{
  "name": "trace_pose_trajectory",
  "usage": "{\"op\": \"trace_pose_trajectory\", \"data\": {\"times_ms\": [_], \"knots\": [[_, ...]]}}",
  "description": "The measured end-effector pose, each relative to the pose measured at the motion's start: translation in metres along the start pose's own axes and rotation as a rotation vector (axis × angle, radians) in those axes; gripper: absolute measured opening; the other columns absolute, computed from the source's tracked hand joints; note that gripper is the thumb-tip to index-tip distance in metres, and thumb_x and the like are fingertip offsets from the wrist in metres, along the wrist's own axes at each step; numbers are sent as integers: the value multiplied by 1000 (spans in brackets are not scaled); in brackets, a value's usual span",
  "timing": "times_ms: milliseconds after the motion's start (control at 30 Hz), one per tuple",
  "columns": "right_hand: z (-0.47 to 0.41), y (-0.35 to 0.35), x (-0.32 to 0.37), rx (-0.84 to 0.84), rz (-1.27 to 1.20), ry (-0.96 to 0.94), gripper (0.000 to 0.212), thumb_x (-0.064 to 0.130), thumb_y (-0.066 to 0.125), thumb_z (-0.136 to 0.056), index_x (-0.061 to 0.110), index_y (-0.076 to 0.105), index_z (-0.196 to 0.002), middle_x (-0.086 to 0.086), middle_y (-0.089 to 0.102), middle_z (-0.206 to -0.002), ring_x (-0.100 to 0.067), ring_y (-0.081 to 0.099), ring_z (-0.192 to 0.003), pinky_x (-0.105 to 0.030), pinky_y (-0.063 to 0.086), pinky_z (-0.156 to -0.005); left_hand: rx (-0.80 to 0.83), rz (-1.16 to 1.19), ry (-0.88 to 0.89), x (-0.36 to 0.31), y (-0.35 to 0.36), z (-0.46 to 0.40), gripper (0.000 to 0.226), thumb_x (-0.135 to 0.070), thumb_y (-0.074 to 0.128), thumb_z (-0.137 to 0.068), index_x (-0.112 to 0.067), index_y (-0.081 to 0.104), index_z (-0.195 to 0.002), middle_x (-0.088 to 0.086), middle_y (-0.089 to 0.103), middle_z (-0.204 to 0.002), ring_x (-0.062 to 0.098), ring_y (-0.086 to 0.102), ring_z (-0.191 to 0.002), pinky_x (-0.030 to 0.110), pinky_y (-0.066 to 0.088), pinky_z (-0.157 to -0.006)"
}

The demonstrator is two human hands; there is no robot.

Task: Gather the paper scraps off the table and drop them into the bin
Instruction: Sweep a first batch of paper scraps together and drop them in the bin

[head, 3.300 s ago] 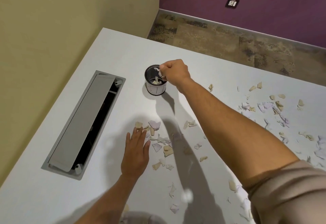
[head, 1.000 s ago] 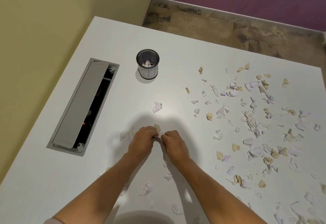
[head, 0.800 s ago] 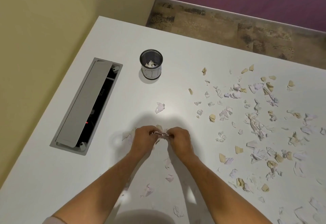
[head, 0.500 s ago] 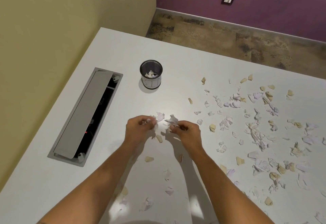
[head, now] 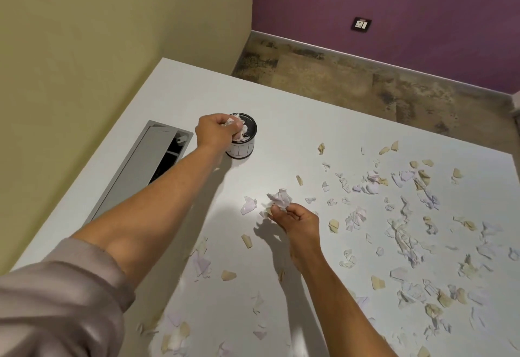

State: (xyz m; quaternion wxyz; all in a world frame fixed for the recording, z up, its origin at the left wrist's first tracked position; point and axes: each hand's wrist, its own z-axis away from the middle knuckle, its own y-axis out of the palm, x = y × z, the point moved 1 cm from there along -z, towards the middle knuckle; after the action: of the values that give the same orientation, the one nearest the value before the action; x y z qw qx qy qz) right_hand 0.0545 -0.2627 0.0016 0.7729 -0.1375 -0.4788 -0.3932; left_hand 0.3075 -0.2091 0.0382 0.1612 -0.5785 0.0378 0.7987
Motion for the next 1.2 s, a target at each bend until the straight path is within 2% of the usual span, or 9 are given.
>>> {"op": "trace_pose_trajectory", "data": {"times_ms": [100,367,500,633,767,867,967,1100,1200], "knots": [[0,-3,1,9,25,-18,8,11,76,-82,13,78,-90,-12,76,-88,-23,72,-86,-37,55,-87,-20,-68,-15,-6,4,-10,10,-4,81,-76,-9,72,-78,12,70,-80,19,63,-53,35,61,-64],[-5,-6,11,3,63,-47,4,13,77,-81,16,78,-83,-9,76,-85,-24,73,-86,-40,53,-89,40,-81,-5,-12,-3,-4,10,-11,63,-93,-14,69,-100,4,66,-99,16,61,-72,41,61,-74],[-12,-1,17,-20,93,-50,3,13,78,-80,15,78,-83,-8,77,-84,-25,73,-87,-33,55,-85,7,-11,57,6,-18,30,14,-11,54,-97,-14,66,-103,3,66,-91,12,63,-76,37,58,-71],[-17,7,25,-32,96,-54,2,9,76,-82,10,76,-84,-6,76,-80,-17,74,-79,-21,54,-68,-56,-229,114,62,-39,83,18,-21,54,-98,-15,69,-106,-1,69,-100,21,66,-95,42,56,-87],[-26,20,42,-35,212,-124,15,10,76,-82,17,73,-68,6,71,-64,-7,70,-65,-16,49,-58,-28,-503,275,126,-60,129,22,-22,55,-98,-9,68,-110,5,65,-119,28,58,-116,34,41,-100],[-42,33,58,-84,326,-175,24,13,80,-78,26,71,-61,14,68,-59,-4,69,-64,-11,46,-58,89,-773,317,173,-63,160,40,-38,48,-100,-17,58,-132,1,46,-148,22,32,-144,40,20,-120],[-61,45,73,-119,455,-222,24,17,82,-76,28,68,-60,17,66,-56,-1,64,-60,-11,43,-58,196,-1001,359,204,-59,173,59,-58,20,-100,-30,29,-151,-5,12,-163,11,-4,-151,37,-10,-122],[-84,60,98,-116,632,-314,16,19,79,-78,24,71,-65,10,67,-58,6,55,-53,-7,36,-50,217,-1133,395,213,-57,174,59,-55,13,-102,-28,21,-154,1,9,-164,19,-3,-152,47,-1,-122],[-100,72,117,-106,784,-396,7,15,75,-81,18,76,-74,3,67,-62,-8,60,-66,-13,39,-54,208,-1184,413,215,-55,174,58,-50,17,-103,-23,23,-154,5,13,-164,24,3,-152,52,8,-120]]}}
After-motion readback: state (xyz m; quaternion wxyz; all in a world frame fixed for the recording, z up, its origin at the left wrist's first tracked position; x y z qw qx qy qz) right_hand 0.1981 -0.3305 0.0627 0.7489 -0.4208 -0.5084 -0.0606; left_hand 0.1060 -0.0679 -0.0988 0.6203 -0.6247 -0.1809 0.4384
